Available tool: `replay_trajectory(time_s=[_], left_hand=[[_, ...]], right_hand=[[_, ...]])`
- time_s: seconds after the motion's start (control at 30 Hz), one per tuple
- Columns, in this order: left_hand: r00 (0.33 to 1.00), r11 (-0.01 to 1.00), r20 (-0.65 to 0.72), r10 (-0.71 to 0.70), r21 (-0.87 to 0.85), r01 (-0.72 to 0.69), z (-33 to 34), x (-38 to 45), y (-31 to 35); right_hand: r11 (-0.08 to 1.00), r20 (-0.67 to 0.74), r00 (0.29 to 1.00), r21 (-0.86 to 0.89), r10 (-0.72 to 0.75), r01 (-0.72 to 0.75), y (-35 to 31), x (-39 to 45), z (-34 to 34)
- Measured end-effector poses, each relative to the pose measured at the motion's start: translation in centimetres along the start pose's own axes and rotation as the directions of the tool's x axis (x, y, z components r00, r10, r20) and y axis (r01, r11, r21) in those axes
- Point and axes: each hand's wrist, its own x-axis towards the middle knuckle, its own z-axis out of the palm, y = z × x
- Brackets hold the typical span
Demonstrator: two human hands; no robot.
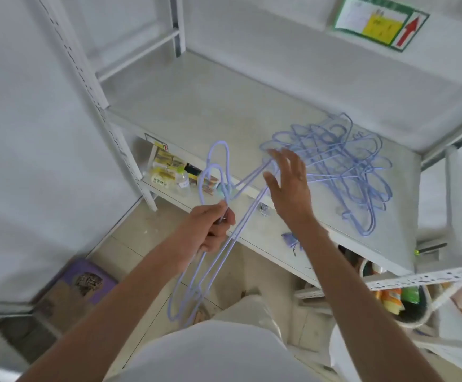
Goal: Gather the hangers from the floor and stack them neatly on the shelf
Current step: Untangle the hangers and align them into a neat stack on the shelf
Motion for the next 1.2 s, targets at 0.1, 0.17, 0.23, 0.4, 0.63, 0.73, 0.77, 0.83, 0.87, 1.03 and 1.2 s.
replay_trajectory(time_s=[0.1, 0.17, 0.23, 0.4, 0.63, 0.73, 0.77, 0.83, 0.87, 1.03, 1.2], left_hand=[[0.993, 0.998, -0.105, 0.055, 0.000, -0.055, 0.3, -0.5, -0.3], [0.977, 0.994, -0.181, 0.112, 0.008, -0.113, 0.7, -0.4, -0.4], [0.947, 0.988, -0.282, 0.153, 0.037, -0.149, 0.9, 0.2, -0.2], [0.898, 0.962, -0.349, 0.269, 0.146, -0.232, 0.7, 1.4, -0.3], [0.875, 0.911, -0.321, 0.363, 0.320, -0.260, -2.8, 0.4, 0.6], [0.702, 0.810, -0.457, 0.546, 0.501, -0.304, -5.9, -0.6, 2.7], [0.638, 0.747, -0.455, 0.621, 0.590, -0.305, -6.9, -0.6, 3.7], [0.573, 0.534, -0.307, 0.760, 0.798, -0.280, -7.9, -0.1, 6.2], [0.578, 0.384, -0.167, 0.799, 0.881, -0.277, -7.9, 0.4, 7.4], [0.936, 0.430, 0.077, 0.344, 0.873, -0.230, -5.8, 3.0, 9.8], [0.991, 0.856, 0.131, -0.009, 0.513, -0.060, -4.3, 1.8, 5.2]], right_hand=[[0.808, 0.042, 0.876, 0.367, 0.481, -0.461, -3.5, -3.8, 1.1], [0.538, 0.278, 0.753, 0.558, 0.596, -0.632, -6.1, -6.8, 1.2], [0.308, 0.607, 0.609, 0.532, 0.511, -0.789, -8.6, -8.9, 1.0], [0.306, 0.831, 0.502, 0.426, 0.240, -0.851, -12.2, -10.8, 1.1], [0.398, 0.727, 0.630, 0.511, 0.274, -0.762, -9.7, -9.8, -0.4], [0.446, 0.828, 0.541, 0.433, 0.147, -0.783, -5.9, -8.2, -2.5], [0.480, 0.857, 0.508, 0.411, 0.088, -0.775, -4.6, -7.5, -3.6], [0.594, 0.888, 0.460, 0.377, -0.013, -0.711, -2.1, -5.9, -6.0], [0.649, 0.898, 0.439, 0.356, -0.039, -0.672, -1.2, -5.0, -7.1], [0.777, 0.862, 0.502, 0.270, 0.068, -0.569, 0.4, -0.6, -10.7], [0.910, 0.356, 0.909, -0.410, 0.217, -0.057, 1.0, 0.5, -10.4]])
